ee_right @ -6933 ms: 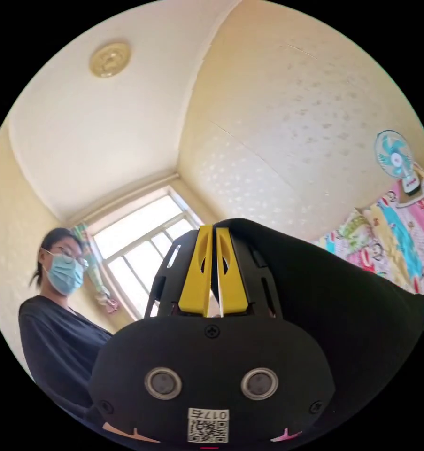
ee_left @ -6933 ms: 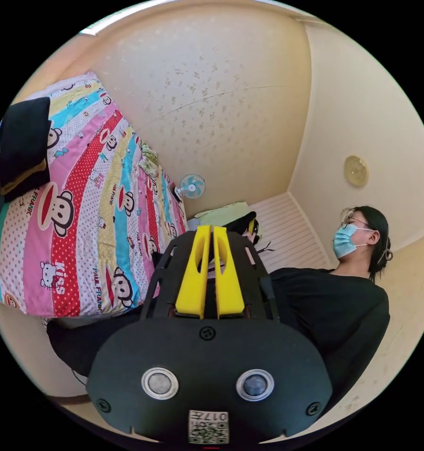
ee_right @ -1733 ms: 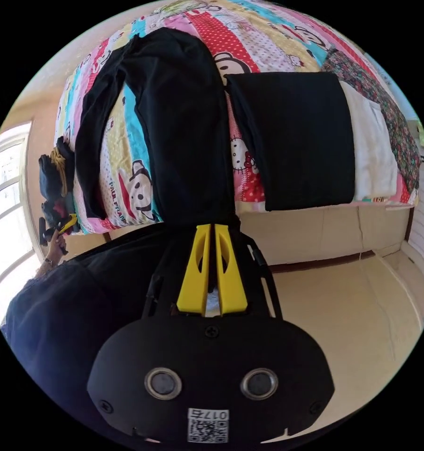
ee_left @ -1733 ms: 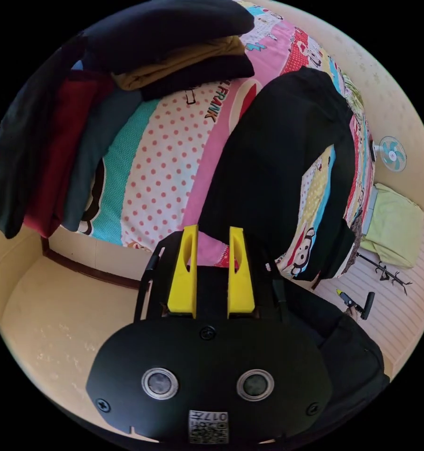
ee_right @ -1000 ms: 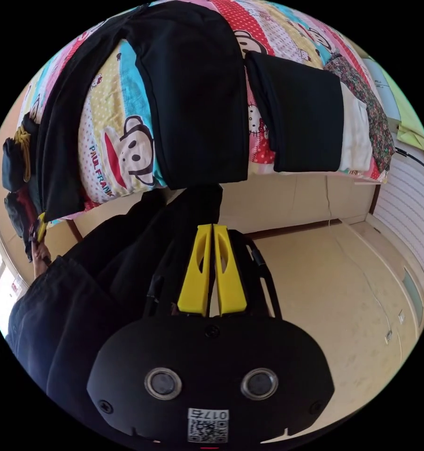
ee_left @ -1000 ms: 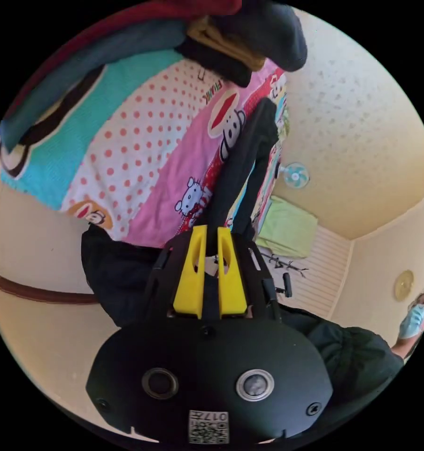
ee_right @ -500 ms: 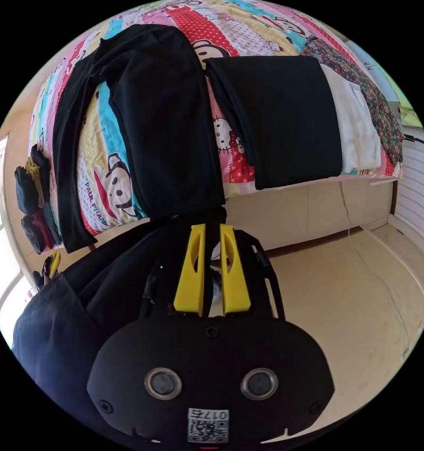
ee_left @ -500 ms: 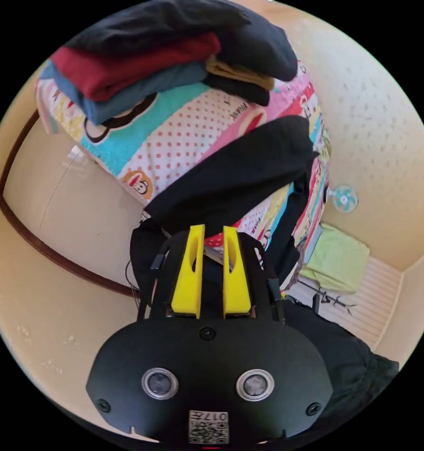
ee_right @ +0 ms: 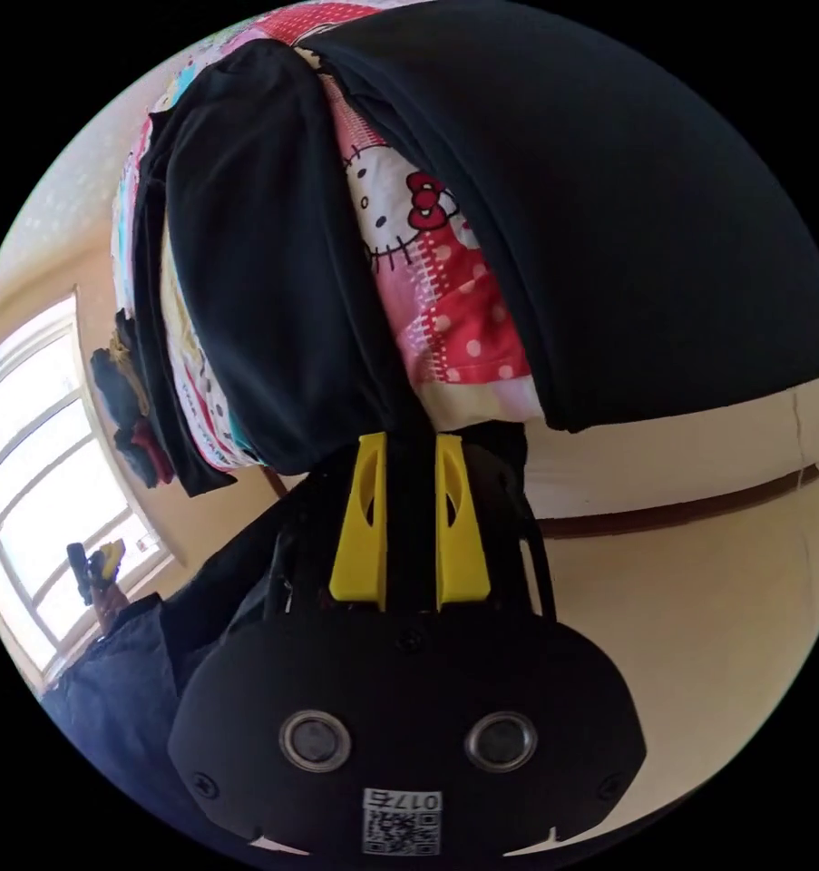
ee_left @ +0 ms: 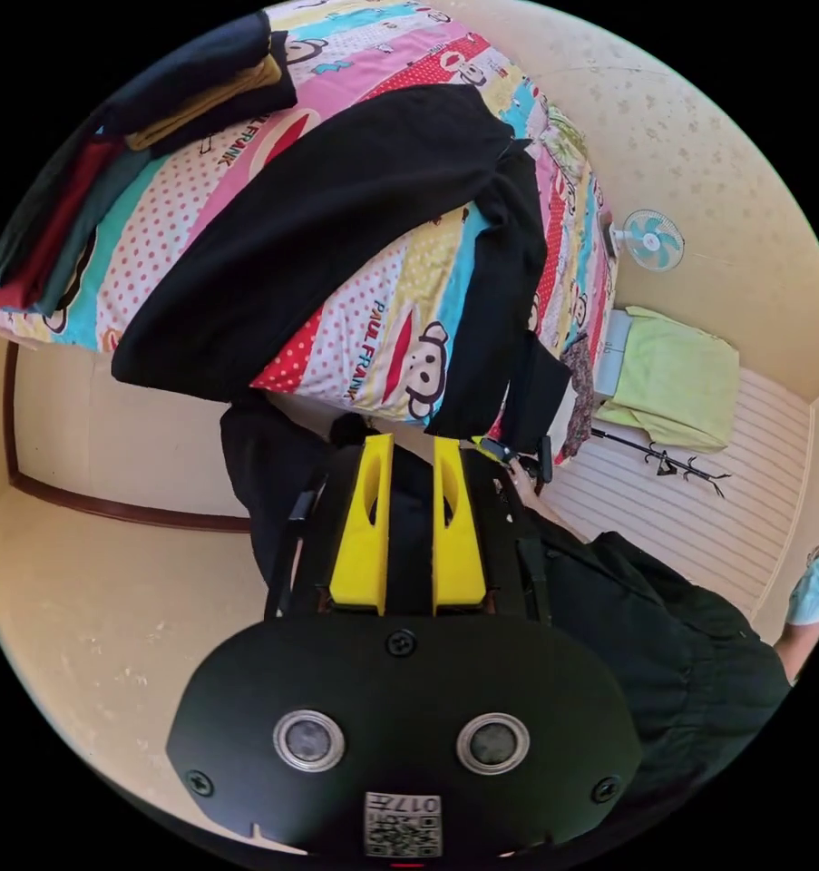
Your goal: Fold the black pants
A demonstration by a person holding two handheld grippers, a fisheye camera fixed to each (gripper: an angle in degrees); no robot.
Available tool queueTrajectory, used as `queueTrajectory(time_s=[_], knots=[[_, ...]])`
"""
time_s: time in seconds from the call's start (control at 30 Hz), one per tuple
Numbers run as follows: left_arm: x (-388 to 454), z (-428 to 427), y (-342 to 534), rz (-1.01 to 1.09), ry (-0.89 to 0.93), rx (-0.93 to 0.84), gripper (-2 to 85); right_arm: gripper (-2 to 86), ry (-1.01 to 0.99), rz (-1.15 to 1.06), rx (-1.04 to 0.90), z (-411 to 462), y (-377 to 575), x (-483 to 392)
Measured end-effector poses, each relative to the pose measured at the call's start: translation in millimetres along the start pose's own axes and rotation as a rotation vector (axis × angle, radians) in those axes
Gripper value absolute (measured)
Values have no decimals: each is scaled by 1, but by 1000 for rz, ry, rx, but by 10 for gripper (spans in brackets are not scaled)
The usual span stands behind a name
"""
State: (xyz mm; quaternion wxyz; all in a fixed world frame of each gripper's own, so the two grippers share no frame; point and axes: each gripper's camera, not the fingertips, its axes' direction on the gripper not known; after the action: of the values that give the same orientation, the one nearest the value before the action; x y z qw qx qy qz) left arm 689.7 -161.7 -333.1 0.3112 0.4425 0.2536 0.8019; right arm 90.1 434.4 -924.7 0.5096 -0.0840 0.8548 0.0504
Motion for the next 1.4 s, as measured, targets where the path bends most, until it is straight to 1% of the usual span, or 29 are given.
queueTrajectory(time_s=[0.07,0.13,0.17,0.23,0.3,0.33,0.37,0.43,0.5,0.57,0.63,0.67,0.7,0.77,0.8,0.83,0.87,0.9,0.93,1.0,1.07,1.1,1.17,1.2,1.33,1.4], knots=[[9,8,0,15,-27,-6,77,70,-42,-53,20,-3,8,12],[23,19,-3,39,-21,-5,78,57,-83,-191,46,-17,32,22],[35,29,-5,64,-7,-3,79,53,-106,-211,60,-24,40,25],[61,47,-12,115,9,-14,89,39,-298,-240,175,-67,79,44],[110,77,-21,221,36,-55,115,32,-389,-249,265,-104,110,53],[125,87,-24,256,44,-71,121,29,-389,-281,302,-125,127,53],[157,109,-29,331,56,-114,130,28,-379,-304,312,-135,134,52],[206,147,-35,427,63,-189,142,22,-373,-427,320,-165,151,37],[265,202,-40,538,12,-286,160,16,-418,-531,317,-182,155,18],[296,241,-43,572,-72,-346,176,9,-475,-636,309,-196,153,-4],[311,274,-46,562,-160,-414,185,6,-643,-850,266,-211,151,-35],[314,292,-46,553,-204,-452,183,5,-663,-874,266,-214,151,-41],[309,306,-47,531,-230,-465,175,5,-635,-863,249,-216,146,-53],[292,329,-52,470,-222,-478,158,6,-521,-903,186,-210,141,-68],[276,341,-55,408,-150,-492,154,7,-396,-918,149,-201,138,-73],[269,344,-56,380,-97,-493,152,10,-248,-886,101,-191,133,-72],[255,348,-55,329,17,-480,147,11,-169,-856,75,-185,129,-70],[242,348,-52,300,88,-448,143,17,-25,-797,34,-175,122,-65],[236,348,-49,292,102,-430,141,26,101,-735,4,-166,114,-57],[211,348,-39,275,69,-375,139,48,206,-666,-32,-155,102,-47],[190,348,-32,250,16,-327,140,66,198,-595,-88,-144,88,-42],[177,348,-29,235,0,-306,143,70,157,-549,-131,-138,79,-41],[160,348,-29,244,-9,-265,146,70,92,-526,-176,-132,71,-46],[151,350,-32,260,-46,-241,147,68,65,-510,-195,-130,68,-51],[127,372,-60,319,-216,-240,151,62,-21,-504,-214,-135,76,-72],[111,391,-82,340,-311,-250,155,60,-19,-510,-226,-137,85,-80]])
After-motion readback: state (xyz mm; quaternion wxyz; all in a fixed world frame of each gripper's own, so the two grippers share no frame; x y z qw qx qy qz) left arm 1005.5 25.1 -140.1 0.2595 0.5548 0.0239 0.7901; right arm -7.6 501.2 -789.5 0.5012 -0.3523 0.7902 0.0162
